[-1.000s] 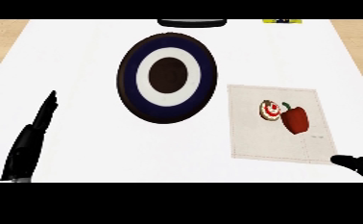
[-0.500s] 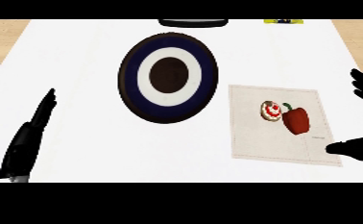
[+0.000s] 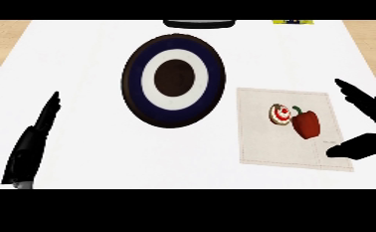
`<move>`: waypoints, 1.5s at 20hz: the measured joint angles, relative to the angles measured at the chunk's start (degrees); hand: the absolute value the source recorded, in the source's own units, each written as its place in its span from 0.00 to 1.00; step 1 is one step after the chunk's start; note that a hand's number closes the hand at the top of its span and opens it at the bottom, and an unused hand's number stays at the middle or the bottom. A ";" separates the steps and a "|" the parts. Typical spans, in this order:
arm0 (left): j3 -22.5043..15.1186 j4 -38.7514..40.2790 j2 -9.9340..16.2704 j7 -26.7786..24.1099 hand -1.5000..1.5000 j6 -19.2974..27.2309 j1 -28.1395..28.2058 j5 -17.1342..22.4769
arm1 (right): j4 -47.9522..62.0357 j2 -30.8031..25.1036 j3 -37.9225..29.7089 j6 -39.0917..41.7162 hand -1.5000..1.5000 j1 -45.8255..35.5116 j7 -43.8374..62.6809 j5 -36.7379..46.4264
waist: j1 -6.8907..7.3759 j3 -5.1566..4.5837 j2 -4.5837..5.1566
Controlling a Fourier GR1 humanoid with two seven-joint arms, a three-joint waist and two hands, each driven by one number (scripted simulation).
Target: Pick the bell pepper from the placemat and place it in the plate
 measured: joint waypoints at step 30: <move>8.02 -1.64 -8.10 -0.59 0.50 -7.12 1.64 -8.52 | 21.26 12.19 -3.23 3.90 1.00 -7.47 -14.72 18.14 | -0.63 -0.52 -0.26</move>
